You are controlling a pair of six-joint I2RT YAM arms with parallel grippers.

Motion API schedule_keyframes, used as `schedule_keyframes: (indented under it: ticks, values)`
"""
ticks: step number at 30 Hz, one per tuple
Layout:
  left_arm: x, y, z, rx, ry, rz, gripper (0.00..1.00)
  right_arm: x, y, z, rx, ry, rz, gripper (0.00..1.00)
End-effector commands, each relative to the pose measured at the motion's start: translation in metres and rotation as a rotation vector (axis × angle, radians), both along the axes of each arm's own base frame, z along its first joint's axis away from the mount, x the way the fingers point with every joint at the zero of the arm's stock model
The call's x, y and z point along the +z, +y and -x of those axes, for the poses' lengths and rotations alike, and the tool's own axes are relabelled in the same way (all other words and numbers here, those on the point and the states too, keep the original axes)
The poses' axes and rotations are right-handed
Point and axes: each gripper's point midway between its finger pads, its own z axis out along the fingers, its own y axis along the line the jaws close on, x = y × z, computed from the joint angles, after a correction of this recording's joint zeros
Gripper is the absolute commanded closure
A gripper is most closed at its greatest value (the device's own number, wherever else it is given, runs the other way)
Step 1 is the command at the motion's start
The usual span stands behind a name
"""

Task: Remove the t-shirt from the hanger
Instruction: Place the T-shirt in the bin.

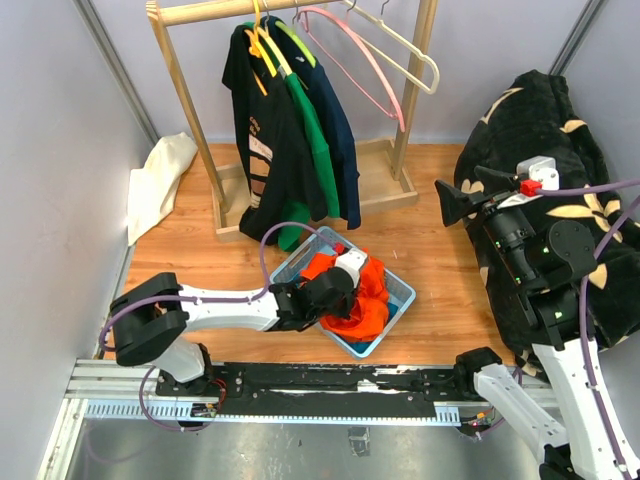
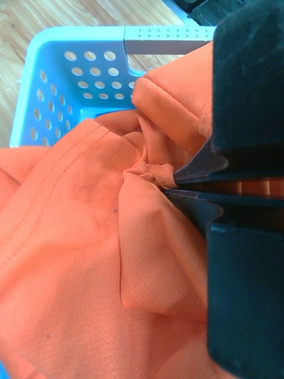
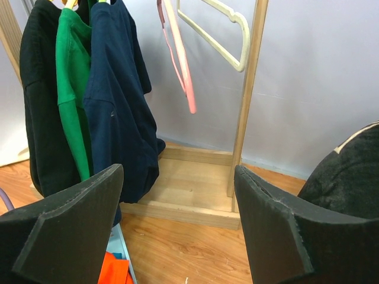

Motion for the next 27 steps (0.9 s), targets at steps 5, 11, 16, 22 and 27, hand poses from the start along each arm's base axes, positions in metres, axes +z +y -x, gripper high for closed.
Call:
schedule_keyframes:
  ticks: [5,11,16,22,27]
  values:
    - [0.068,-0.001,-0.007,-0.007,-0.081,0.039,0.60,0.008,0.003,0.000,0.021,-0.019,-0.027,0.24]
    - [0.113,0.003,-0.008,-0.012,-0.133,0.097,0.46,0.010,0.005,-0.001,0.028,-0.021,-0.041,0.25]
    - [0.149,0.010,-0.003,-0.024,-0.172,0.176,0.40,0.013,0.008,-0.006,0.041,-0.019,-0.056,0.25]
    - [0.191,0.039,-0.010,0.070,-0.257,0.259,0.36,0.024,0.028,-0.017,0.127,-0.013,-0.068,0.26]
    - [0.211,0.073,-0.018,0.194,-0.338,0.326,0.21,0.039,0.055,-0.035,0.189,-0.015,-0.060,0.26]
